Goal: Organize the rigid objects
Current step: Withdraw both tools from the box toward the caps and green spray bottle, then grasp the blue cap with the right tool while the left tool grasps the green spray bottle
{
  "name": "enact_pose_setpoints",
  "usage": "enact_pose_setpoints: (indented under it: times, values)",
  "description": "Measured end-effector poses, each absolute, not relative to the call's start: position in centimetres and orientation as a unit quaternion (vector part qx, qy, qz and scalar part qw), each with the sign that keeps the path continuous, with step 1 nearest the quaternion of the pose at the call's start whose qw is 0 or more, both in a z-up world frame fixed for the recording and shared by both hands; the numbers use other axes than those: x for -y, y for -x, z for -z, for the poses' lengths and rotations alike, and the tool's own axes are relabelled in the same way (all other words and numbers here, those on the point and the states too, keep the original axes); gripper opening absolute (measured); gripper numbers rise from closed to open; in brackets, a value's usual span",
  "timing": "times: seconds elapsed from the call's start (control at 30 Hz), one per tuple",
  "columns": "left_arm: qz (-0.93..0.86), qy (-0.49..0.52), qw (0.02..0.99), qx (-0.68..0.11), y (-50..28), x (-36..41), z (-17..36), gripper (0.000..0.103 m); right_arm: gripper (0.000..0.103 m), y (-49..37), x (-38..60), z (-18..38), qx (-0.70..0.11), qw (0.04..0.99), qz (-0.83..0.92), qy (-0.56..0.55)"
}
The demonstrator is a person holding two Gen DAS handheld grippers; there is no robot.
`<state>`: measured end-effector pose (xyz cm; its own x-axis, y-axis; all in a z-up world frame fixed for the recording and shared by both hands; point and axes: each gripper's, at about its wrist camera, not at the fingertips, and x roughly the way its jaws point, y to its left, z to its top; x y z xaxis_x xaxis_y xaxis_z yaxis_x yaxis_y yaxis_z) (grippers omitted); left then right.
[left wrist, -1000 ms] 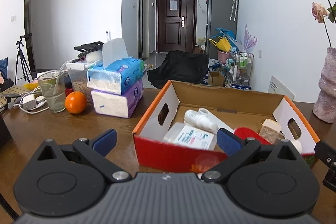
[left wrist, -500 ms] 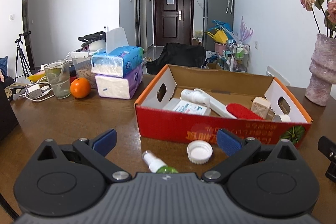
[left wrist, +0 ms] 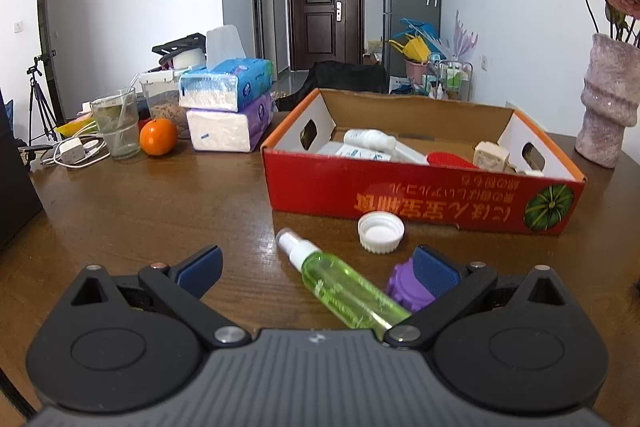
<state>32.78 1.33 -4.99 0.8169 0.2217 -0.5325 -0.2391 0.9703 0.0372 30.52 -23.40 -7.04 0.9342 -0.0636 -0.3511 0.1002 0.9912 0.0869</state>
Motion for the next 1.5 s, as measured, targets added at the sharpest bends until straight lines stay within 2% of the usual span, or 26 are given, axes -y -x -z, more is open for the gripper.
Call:
enact_pose_setpoints:
  times: [0.57,0.8,0.97,1.1,1.13,1.23,1.5]
  values:
    - [-0.134,0.019,0.940,-0.314,-32.7,-1.1,7.4,0.103,0.103,-31.0,29.3,8.7,-0.220,0.972,0.045,-0.062]
    - [-0.126,0.016,0.938,-0.322,-32.9,-0.6,7.5,0.103,0.099,-32.9,29.8,9.4,-0.258,0.963,0.034,-0.075]
    - [-0.120,0.010,0.936,-0.330,-33.0,0.0,7.8,0.103,0.086,-35.0,30.3,10.3,-0.310,0.946,0.042,-0.086]
    - [-0.124,0.016,0.933,-0.336,-33.4,-0.3,8.1,0.103,0.085,-36.0,30.7,10.7,-0.317,0.942,0.046,-0.097]
    - [-0.124,0.019,0.933,-0.337,-33.5,-0.5,8.2,0.103,0.080,-36.1,30.6,10.7,-0.316,0.943,0.045,-0.097]
    - [-0.123,0.027,0.932,-0.339,-33.6,-0.8,8.3,0.103,0.053,-36.1,30.5,10.7,-0.312,0.944,0.045,-0.093]
    - [-0.121,0.024,0.933,-0.339,-33.5,-0.8,8.4,0.101,0.053,-34.9,30.2,10.1,-0.290,0.952,0.042,-0.086]
